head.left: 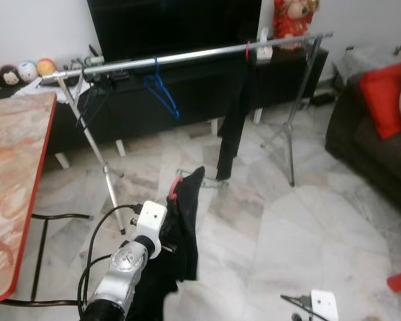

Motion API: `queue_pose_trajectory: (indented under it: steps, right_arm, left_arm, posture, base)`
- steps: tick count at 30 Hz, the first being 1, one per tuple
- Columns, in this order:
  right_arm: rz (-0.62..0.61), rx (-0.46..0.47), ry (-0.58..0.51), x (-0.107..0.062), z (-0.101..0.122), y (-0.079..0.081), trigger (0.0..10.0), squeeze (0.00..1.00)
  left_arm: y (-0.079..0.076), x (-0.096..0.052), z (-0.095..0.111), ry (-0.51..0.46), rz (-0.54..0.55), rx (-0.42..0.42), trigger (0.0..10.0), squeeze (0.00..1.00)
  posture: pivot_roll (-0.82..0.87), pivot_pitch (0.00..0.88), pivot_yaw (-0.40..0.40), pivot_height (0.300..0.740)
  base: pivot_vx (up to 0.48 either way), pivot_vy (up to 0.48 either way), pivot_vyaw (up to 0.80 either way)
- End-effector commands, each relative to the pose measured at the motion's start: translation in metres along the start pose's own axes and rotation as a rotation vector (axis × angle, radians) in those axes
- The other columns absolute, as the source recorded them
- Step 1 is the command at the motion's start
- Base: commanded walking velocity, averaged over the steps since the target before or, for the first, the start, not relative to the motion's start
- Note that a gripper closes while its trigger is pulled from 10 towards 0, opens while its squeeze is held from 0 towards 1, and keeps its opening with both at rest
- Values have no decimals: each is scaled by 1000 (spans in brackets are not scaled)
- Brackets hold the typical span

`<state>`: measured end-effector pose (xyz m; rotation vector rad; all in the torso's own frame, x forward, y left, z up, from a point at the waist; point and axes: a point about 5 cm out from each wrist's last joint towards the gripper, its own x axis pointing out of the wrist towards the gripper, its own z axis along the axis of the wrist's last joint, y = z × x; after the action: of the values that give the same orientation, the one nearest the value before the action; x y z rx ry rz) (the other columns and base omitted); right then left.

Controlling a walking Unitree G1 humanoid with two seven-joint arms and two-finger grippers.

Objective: Hang hanger

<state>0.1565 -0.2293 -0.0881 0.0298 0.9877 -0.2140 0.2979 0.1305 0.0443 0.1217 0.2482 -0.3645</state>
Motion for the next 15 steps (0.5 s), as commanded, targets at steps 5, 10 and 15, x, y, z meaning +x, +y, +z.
queue_pose_trajectory:
  steps: [5, 10, 15]
  right_arm:
    - [26, 2, 5, 0, -1, 9, 10000, 0]
    - [29, 2, 2, 1, 0, 9, 10000, 0]
    - [31, 2, -3, 1, 2, 11, 10000, 0]
  left_arm:
    - [11, -1, 7, -29, 26, 26, 10000, 0]
    - [8, 0, 7, -29, 18, 29, 10000, 0]
    - [7, 1, 8, -27, 12, 32, 10000, 0]
  posture:
    - [-106, 0, 1, 740]
    - [-107, 0, 3, 740]
    - [-115, 0, 6, 740]
  base:
    - [383, 0, 0]
    - [386, 0, 0]
    - [388, 0, 0]
